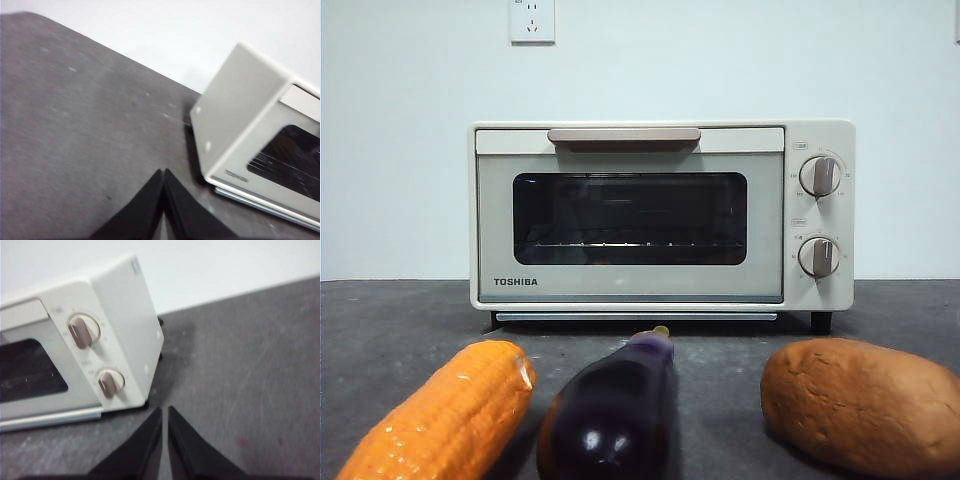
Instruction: Take the eggplant from the table,put the eggplant in the oven
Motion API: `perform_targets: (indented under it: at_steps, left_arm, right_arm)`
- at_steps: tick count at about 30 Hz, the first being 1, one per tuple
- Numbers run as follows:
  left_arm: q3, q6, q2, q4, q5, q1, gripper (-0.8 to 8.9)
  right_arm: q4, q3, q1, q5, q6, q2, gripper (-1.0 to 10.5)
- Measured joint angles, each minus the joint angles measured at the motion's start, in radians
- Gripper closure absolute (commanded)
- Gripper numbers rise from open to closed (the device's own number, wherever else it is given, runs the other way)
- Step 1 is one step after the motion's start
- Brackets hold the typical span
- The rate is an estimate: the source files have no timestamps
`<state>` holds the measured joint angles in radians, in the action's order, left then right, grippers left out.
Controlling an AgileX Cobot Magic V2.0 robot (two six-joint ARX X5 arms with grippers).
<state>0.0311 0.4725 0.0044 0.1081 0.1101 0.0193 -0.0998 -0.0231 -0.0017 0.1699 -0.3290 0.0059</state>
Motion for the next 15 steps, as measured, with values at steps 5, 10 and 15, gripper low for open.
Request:
perform_targets:
  at_steps: [5, 10, 15]
  left_arm:
    - [0.032, 0.025, 0.028, 0.112, 0.024, 0.000, 8.07]
    - [0.145, 0.032, 0.103, 0.144, 0.069, 0.000, 8.07]
    - [0.241, 0.035, 0.230, 0.150, 0.100, 0.000, 8.07]
  right_arm:
    - [-0.109, -0.075, 0.000, 0.005, -0.020, 0.002, 9.4]
    - [-0.171, -0.181, 0.000, 0.006, -0.020, 0.050, 9.4]
    - [-0.241, -0.310, 0.000, 0.011, -0.020, 0.156, 9.4]
